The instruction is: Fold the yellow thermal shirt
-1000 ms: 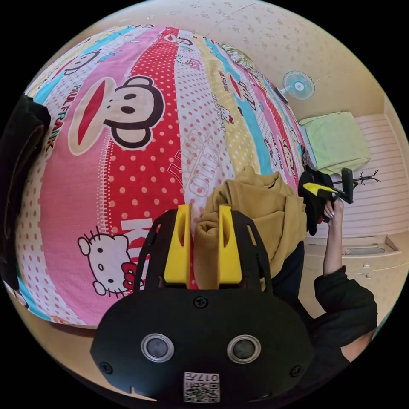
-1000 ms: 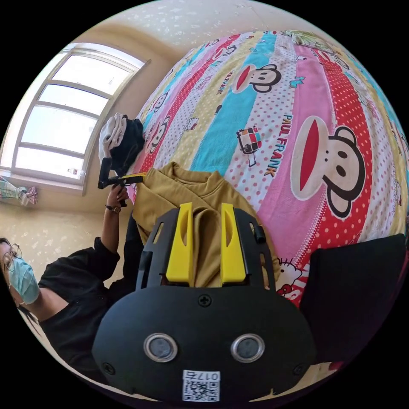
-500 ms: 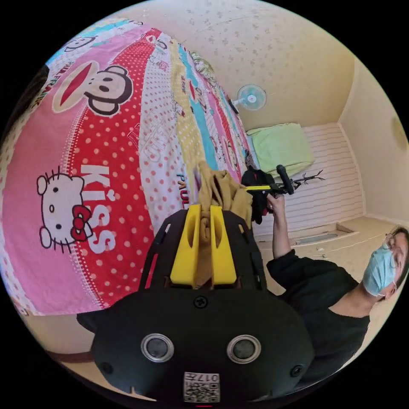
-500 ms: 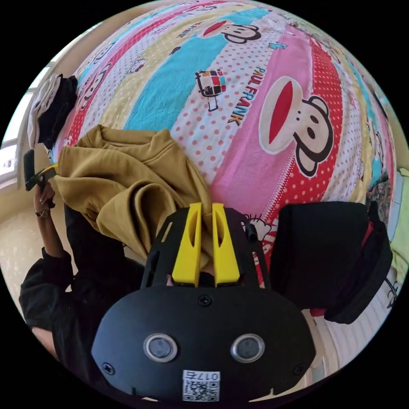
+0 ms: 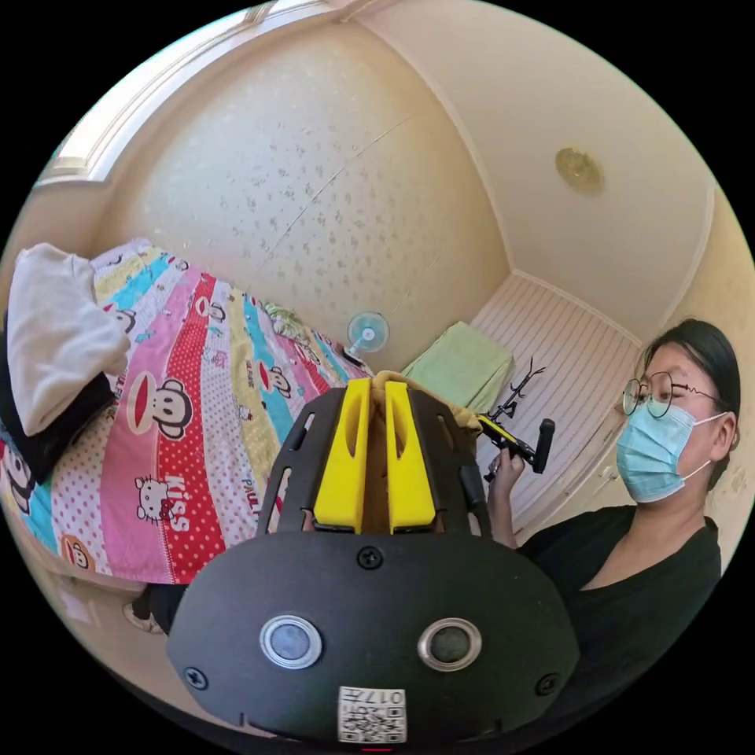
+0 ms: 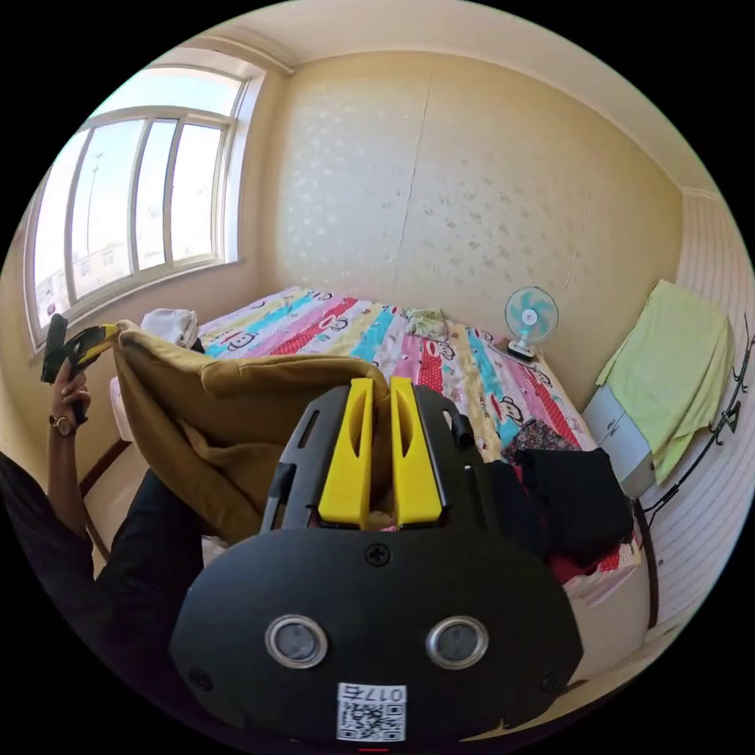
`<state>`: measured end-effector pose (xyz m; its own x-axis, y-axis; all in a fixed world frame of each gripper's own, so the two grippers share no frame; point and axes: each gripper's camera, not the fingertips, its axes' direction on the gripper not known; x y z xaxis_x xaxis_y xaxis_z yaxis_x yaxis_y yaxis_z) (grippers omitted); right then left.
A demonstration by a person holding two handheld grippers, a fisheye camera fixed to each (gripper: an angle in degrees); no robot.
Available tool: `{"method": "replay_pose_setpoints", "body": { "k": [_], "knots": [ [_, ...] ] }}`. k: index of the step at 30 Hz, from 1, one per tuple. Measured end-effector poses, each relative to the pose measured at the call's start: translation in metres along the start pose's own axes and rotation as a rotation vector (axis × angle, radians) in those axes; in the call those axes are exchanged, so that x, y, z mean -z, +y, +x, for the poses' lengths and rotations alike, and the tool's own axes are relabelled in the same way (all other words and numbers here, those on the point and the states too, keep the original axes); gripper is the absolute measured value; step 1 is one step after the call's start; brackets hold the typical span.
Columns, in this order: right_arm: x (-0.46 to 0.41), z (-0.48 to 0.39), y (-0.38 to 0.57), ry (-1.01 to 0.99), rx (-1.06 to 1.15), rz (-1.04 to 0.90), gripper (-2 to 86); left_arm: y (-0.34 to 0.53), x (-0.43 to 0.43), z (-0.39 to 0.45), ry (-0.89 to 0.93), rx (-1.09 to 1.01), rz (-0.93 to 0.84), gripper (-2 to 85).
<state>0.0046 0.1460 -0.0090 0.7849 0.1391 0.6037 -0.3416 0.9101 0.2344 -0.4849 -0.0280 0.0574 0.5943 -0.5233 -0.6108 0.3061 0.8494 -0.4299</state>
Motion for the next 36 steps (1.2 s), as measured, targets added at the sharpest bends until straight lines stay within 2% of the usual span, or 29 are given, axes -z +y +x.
{"method": "replay_pose_setpoints", "body": {
  "k": [1, 3, 5, 7, 10, 13, 15, 16, 18, 20, 21, 23, 24, 25, 28, 32, 36],
  "knots": [
    [0.011, 0.0, -0.001, 0.002, -0.001, 0.043, 2.5, -0.002, 0.011, 0.015, -0.004, -0.029, 0.066, 4.0],
    [0.063, -0.003, 0.002, 0.007, 0.002, 0.283, 2.6, -0.004, 0.027, 0.037, 0.016, -0.086, 0.163, 4.0],
    [0.092, -0.005, -0.004, 0.033, -0.001, 0.382, 2.5, -0.01, 0.048, 0.06, 0.064, -0.149, 0.28, 4.0],
    [0.111, -0.001, -0.016, 0.048, -0.017, 0.409, 2.5, -0.019, 0.055, 0.07, 0.092, -0.167, 0.307, 4.1],
    [0.118, 0.019, -0.04, -0.046, -0.038, 0.435, 2.7, -0.038, 0.054, 0.074, 0.078, -0.234, 0.383, 4.0],
    [0.078, 0.053, -0.082, -0.192, -0.072, 0.3, 3.0, -0.075, 0.024, 0.045, 0.033, -0.175, 0.358, 4.1],
    [0.009, 0.081, -0.121, -0.275, -0.126, 0.088, 3.4, -0.103, -0.009, 0.014, -0.02, -0.12, 0.294, 4.1],
    [-0.011, 0.088, -0.129, -0.285, -0.136, 0.043, 3.5, -0.123, -0.038, -0.013, -0.074, -0.081, 0.238, 4.2],
    [-0.106, 0.11, -0.157, -0.303, -0.154, -0.118, 4.2, -0.151, -0.091, -0.063, -0.159, -0.039, 0.117, 4.4],
    [-0.189, 0.123, -0.161, -0.318, -0.153, -0.278, 5.0, -0.164, -0.161, -0.148, -0.2, 0.1, -0.113, 5.7],
    [-0.244, 0.131, -0.149, -0.349, -0.178, -0.43, 5.7, -0.159, -0.174, -0.17, -0.198, 0.158, -0.163, 6.1],
    [-0.3, 0.138, -0.118, -0.443, -0.248, -0.591, 7.6, -0.121, -0.204, -0.238, -0.089, 0.333, -0.274, 8.0],
    [-0.32, 0.142, -0.092, -0.531, -0.292, -0.612, 9.0, -0.11, -0.206, -0.248, -0.053, 0.346, -0.277, 7.9],
    [-0.326, 0.144, -0.079, -0.572, -0.309, -0.607, 9.7, -0.086, -0.206, -0.263, -0.014, 0.36, -0.269, 7.6],
    [-0.347, 0.146, -0.009, -0.717, -0.344, -0.635, 9.9, -0.022, -0.204, -0.278, -0.066, 0.367, -0.343, 6.1],
    [-0.337, 0.146, 0.085, -0.748, -0.381, -0.691, 10.9, 0.059, -0.192, -0.26, -0.113, 0.351, -0.448, 8.8],
    [-0.284, 0.155, 0.149, -0.657, -0.413, -0.687, 11.1, 0.109, -0.178, -0.229, -0.174, 0.343, -0.528, 9.4]
  ]
}}
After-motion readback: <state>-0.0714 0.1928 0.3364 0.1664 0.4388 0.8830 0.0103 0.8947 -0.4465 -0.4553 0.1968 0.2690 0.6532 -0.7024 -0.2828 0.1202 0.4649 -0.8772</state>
